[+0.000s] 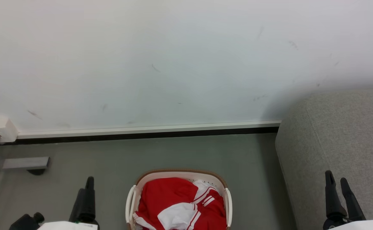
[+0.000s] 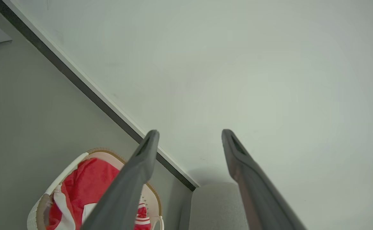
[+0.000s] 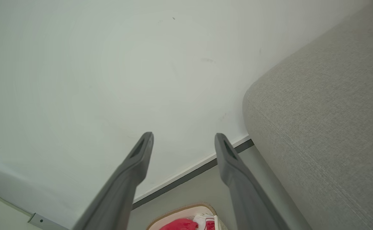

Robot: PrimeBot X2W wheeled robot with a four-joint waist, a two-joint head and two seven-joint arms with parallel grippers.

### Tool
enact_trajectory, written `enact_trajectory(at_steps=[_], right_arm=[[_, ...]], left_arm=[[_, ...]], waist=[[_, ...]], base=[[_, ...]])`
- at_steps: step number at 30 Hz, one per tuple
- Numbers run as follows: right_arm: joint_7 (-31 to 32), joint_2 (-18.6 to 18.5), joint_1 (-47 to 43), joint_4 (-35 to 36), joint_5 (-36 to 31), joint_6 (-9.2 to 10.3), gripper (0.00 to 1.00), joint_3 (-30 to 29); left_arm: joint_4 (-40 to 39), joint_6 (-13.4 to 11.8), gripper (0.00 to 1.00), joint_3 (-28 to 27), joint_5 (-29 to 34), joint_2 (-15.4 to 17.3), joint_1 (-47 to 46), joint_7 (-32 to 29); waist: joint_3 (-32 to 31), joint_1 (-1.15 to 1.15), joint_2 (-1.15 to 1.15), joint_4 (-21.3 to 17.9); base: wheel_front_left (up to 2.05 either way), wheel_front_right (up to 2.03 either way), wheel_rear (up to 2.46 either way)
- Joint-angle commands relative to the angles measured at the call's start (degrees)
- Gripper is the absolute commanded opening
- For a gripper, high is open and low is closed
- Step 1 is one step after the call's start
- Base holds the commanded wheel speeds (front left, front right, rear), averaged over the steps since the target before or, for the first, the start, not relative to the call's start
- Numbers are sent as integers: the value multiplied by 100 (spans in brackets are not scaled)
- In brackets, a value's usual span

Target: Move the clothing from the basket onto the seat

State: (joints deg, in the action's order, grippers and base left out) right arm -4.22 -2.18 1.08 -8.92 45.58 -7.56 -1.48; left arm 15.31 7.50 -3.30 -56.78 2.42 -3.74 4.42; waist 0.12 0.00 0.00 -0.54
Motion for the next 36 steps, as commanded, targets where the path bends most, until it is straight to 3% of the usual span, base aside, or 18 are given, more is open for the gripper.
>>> enact_trajectory(at_steps=[1,22,36], right_arm=[[-76,-66,38,88,-288,5,100,48],[-425,-78,-29,3,-1969,8,100,146],[-625,-83,-86,-4,-2815,9,100,195]], left_arm=[[-98,-19,100,-41,285,46,-11,55],[-244,-73,100,-39,2328,54,125,405],[-194,-37,100,-119,3235,59,202,611]], waist=[[1,0,0,-7],[5,0,0,-44],[1,0,0,-44]], base=[[0,0,0],[0,0,0],[0,0,0]])
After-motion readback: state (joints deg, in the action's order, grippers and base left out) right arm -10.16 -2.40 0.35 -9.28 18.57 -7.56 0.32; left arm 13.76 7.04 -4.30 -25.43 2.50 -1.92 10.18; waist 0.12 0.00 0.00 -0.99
